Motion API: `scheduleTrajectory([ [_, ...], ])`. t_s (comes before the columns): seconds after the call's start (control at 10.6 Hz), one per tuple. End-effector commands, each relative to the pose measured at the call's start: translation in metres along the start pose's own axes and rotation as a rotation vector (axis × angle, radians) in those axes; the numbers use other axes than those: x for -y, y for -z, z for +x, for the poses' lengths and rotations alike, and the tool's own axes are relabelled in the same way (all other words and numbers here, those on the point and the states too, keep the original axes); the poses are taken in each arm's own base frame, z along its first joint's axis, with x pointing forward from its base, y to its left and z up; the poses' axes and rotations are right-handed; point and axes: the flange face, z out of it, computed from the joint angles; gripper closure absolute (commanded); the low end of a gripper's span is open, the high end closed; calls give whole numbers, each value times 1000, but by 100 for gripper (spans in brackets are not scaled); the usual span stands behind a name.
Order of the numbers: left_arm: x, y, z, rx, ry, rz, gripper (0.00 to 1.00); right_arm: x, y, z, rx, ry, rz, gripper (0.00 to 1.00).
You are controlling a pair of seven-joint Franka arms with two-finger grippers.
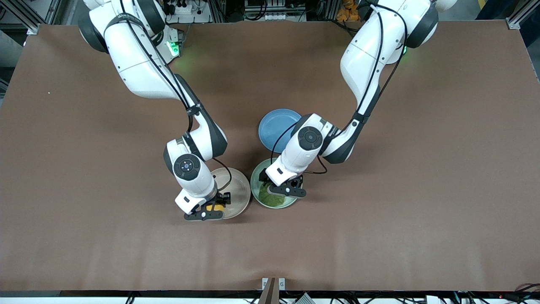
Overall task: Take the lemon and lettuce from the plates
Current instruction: 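Close the right gripper on the lemon while the left gripper grasps the lettuce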
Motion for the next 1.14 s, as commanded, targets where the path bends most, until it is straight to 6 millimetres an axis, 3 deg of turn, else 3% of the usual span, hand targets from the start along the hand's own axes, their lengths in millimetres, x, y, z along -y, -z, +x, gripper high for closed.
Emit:
scheduleTrajectory([
  [0.0, -10, -15, -9, -1, -51, 18, 0, -33, 32, 12, 56, -84, -31, 100],
  [0.19, -11, -19, -13, 2, -63, 27, 0, -41, 39, 14, 70, -93, -44, 100],
  [0.57, -14, -25, -19, -30, -134, 99, 0, -83, 64, 31, 63, -151, -41, 100],
  [0.66, -15, -24, -18, -32, -134, 99, 10, -97, 68, 34, 71, -163, -44, 100],
  [0.85, -15, -24, -19, -29, -127, 98, 43, -127, 86, 42, 66, -175, -45, 100],
  [0.95, -15, -24, -19, -29, -121, 97, 49, -147, 84, 43, 84, -184, -56, 100],
  [1.04, -14, -25, -18, -27, -109, 96, 61, -166, 82, 42, 121, -182, -76, 100],
])
